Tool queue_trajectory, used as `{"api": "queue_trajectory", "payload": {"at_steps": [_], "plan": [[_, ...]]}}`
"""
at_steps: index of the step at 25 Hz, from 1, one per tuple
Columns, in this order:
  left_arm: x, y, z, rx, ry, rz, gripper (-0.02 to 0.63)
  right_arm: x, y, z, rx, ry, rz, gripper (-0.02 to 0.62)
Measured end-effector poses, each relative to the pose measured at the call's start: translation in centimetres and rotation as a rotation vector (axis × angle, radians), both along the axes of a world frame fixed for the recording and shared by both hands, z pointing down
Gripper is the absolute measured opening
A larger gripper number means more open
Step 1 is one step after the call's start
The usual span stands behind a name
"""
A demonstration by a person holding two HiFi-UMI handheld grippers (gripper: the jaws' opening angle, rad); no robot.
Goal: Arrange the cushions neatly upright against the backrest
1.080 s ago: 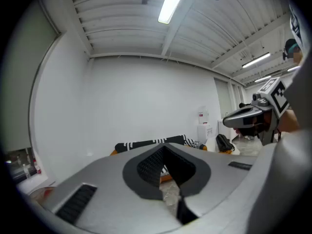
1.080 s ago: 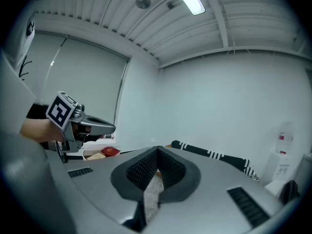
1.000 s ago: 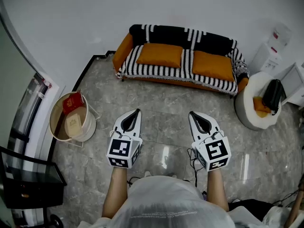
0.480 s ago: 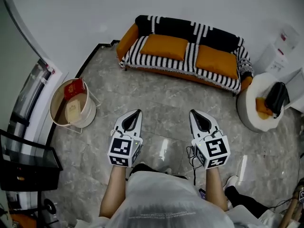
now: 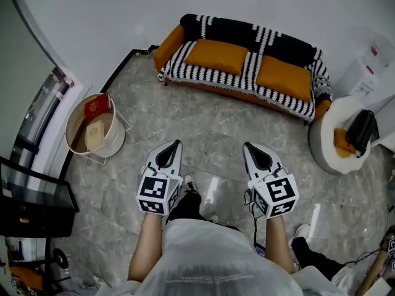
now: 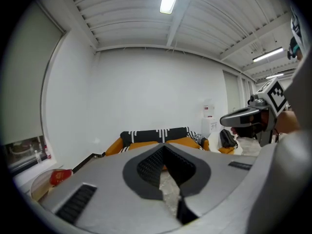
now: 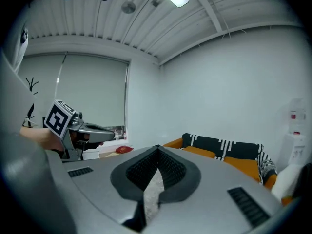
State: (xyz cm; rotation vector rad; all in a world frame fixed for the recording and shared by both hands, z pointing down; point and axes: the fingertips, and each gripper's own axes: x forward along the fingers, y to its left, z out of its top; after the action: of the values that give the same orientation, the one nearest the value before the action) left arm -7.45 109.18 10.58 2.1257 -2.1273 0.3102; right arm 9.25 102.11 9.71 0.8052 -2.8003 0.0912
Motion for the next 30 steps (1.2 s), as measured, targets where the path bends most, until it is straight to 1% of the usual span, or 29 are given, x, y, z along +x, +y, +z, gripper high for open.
{"api": "queue_trajectory", "payload": {"at_steps": [3, 6, 8, 10, 14, 17, 22, 30], "plan": [[0.0, -1.2, 0.2, -0.001, -0.002, 0.011, 0.003, -0.3, -1.0, 0.3, -0.001, 0.004, -0.003, -0.006], [-1.0, -3.0, 0.7, 0.002, 0.01, 0.004, 0.003, -1.2, -2.7, 0.7, -0.006, 0.011, -0.005, -0.006], [-2.1, -4.6, 1.2, -0.003, 0.016, -0.005, 0.003, -1.8, -4.2, 1.0, -0.007, 0.023, -0.003, -0.006], [-3.5, -6.6, 1.8, -0.017, 0.007, -0.014, 0.003, -2.5, -5.9, 1.4, -0.013, 0.035, 0.005, -0.006], [-6.2, -11.1, 2.4, -0.023, 0.011, -0.03, 0.003, -4.6, -10.2, 2.4, -0.047, 0.041, -0.001, -0.006], [-7.8, -14.5, 2.4, -0.024, 0.012, -0.02, 0.003, -6.9, -13.8, 2.6, -0.065, 0.039, -0.003, -0.006], [-11.3, -19.6, 2.4, -0.036, 0.02, -0.007, 0.003, -12.1, -19.0, 1.5, -0.071, 0.035, -0.034, -0.006], [-16.8, -26.7, 3.2, -0.057, 0.04, 0.007, 0.003, -18.1, -25.9, 2.4, -0.102, 0.059, -0.044, -0.006]]}}
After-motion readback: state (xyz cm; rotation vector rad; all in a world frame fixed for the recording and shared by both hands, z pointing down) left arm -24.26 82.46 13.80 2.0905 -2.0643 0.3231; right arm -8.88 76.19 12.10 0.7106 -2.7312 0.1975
